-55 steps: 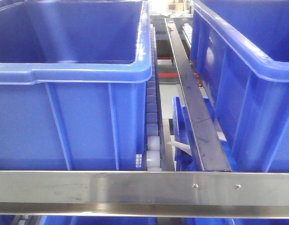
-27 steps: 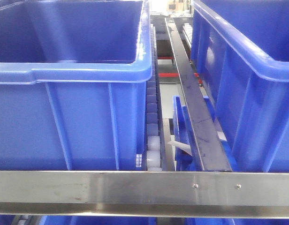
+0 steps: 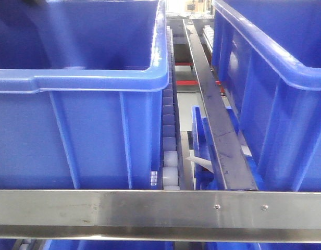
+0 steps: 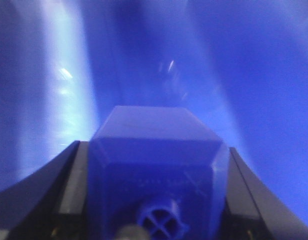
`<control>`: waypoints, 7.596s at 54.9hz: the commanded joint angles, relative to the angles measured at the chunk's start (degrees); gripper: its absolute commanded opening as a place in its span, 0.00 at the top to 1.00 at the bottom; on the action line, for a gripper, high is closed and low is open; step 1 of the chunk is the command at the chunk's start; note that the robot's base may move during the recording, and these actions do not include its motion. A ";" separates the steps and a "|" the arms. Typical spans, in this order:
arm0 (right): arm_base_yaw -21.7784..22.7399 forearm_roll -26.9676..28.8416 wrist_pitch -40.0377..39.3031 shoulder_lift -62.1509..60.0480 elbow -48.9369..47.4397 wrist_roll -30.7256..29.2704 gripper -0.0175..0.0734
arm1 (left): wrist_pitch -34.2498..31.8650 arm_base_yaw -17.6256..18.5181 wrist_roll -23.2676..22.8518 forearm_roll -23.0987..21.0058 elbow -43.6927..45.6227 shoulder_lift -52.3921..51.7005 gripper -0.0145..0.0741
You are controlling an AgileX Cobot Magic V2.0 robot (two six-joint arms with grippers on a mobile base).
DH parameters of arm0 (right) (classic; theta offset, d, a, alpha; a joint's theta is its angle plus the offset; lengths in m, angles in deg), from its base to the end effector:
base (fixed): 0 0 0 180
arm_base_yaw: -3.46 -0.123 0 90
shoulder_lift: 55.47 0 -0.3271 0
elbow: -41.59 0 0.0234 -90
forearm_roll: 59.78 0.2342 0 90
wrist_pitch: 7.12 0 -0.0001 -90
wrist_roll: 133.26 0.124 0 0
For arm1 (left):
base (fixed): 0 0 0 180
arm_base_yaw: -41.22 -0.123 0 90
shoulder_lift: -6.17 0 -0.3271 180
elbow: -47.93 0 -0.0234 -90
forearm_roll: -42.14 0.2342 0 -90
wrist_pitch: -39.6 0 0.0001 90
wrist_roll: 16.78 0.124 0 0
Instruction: Pick and sort blue part to right shelf
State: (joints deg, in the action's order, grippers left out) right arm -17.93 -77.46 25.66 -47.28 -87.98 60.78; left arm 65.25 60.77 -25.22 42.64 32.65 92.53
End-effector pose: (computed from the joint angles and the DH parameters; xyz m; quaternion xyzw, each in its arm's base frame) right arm -0.0053 -0.0240 0.3111 -0.0796 0.7035 0.0673 0.7030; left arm 0.2941 -0.1039 0.3499 0.0894 0.8916 -0.1040 0.4316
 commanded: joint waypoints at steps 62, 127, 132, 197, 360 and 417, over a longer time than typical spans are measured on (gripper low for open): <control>0.10 -1.17 -5.22 0.82 -1.64 -0.52 0.54 | 19.92 -1.69 0.08 1.60 25.12 17.83 0.19; 0.10 1.27 8.13 43.32 -26.20 6.22 0.54 | -2.02 0.16 0.08 12.43 -31.44 -62.71 0.69; 0.29 1.27 13.51 49.79 -33.06 6.22 0.54 | 0.37 0.16 0.08 12.43 -32.13 -66.17 0.69; 24.29 13.56 3.65 96.19 -46.26 -17.39 0.53 | 5.30 0.16 0.08 14.04 -32.39 -70.02 0.69; 24.07 17.01 -2.20 1.44 -1.64 -17.39 0.75 | -14.57 -20.68 0.18 2.52 -55.47 -81.28 0.70; 24.07 17.01 -2.25 1.44 -1.58 -17.39 0.75 | -27.64 -21.36 0.18 0.36 -65.02 -81.22 0.70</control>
State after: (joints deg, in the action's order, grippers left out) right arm 5.88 -60.42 28.60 -46.67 -88.28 43.87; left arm 42.90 39.57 -25.12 43.47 -30.58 12.73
